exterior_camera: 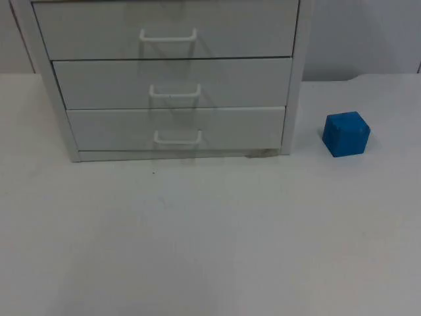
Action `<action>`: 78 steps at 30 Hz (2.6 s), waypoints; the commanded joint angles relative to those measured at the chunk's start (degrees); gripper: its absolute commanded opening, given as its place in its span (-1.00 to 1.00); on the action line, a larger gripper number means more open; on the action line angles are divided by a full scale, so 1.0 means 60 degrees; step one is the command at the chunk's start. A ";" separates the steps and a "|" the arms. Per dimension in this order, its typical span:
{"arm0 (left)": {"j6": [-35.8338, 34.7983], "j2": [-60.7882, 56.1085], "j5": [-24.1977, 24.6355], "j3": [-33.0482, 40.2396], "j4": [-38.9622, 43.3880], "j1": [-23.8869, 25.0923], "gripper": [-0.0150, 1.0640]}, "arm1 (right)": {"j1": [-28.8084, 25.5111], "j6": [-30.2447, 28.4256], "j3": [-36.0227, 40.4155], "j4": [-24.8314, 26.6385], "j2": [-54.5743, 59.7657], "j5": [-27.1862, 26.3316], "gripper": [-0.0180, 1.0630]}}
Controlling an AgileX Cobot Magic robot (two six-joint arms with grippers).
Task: Open the drawer with the left hand, place the block into the drawer with the right hand, then close the drawer with the left hand.
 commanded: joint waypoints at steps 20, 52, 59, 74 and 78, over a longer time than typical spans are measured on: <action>-0.0003 -0.0029 -0.0102 0.0047 0.0031 0.0012 0.97 | -0.0048 0.0037 -0.0026 -0.0093 -0.0033 -0.0075 0.97; -0.0003 0.2123 -0.1284 -0.0939 -0.0154 0.0012 0.97 | -0.0048 -0.0119 -0.1221 -0.0007 0.3192 -0.1710 0.97; -0.0003 0.4546 -0.1919 -0.1009 -0.0334 0.0012 0.97 | -0.0048 -0.0119 -0.1586 -0.0007 0.5793 -0.2337 0.97; 0.2269 0.7377 -0.2563 -0.1009 -0.2094 0.0012 0.78 | -0.0048 -0.0007 -0.1586 -0.0027 0.8158 -0.2338 0.97; 0.3334 0.7972 -0.2663 -0.1009 -0.2767 0.0012 0.43 | -0.0048 -0.0007 -0.1586 -0.0027 0.8154 -0.2357 0.97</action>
